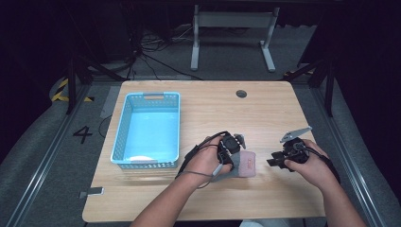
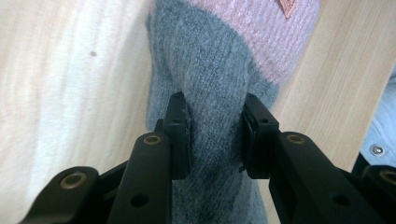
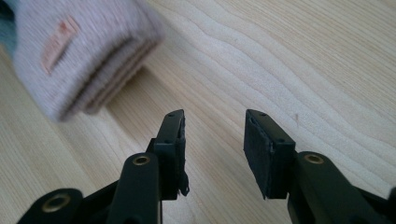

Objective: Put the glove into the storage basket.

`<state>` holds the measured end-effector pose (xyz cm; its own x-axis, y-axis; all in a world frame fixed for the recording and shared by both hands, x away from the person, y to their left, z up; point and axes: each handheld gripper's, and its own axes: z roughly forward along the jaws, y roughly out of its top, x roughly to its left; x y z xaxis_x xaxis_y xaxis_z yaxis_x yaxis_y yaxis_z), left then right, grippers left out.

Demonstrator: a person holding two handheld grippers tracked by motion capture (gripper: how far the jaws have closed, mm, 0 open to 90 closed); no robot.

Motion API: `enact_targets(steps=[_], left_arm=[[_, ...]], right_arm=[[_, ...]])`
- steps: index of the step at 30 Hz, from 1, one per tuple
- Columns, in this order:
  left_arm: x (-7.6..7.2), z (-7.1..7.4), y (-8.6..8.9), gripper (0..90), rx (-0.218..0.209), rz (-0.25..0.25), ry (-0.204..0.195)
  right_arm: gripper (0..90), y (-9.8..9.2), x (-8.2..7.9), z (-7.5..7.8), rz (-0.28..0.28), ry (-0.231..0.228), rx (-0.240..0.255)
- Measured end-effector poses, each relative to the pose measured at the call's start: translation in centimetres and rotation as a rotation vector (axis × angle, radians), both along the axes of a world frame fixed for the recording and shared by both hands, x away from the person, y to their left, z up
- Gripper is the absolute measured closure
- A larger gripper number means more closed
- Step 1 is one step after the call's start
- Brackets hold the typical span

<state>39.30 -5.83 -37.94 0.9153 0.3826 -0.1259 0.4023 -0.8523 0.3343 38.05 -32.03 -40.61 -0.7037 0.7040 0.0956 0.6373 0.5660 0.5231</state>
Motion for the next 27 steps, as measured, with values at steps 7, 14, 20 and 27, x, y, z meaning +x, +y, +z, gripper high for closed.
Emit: enact_targets(steps=[7, 14, 20, 27], left_arm=[[0.2, 2.1, 1.7, 68.4, -0.026, 0.018, -0.026], [0.4, 4.0, 3.6, 68.2, -0.049, 0.038, -0.033], [0.5, 5.1, 5.1, 68.2, -0.07, 0.056, -0.036], [0.8, 6.5, 7.2, 68.1, -0.115, 0.074, -0.042]], right_arm=[[59.5, 0.0, 0.0, -0.1, -0.003, 0.003, -0.001], [59.4, 0.1, 0.0, -0.1, -0.002, 0.01, -0.002], [59.4, 0.3, 0.1, -0.3, 0.003, 0.013, -0.006], [59.6, 0.5, 0.3, -0.4, 0.009, 0.016, -0.012]])
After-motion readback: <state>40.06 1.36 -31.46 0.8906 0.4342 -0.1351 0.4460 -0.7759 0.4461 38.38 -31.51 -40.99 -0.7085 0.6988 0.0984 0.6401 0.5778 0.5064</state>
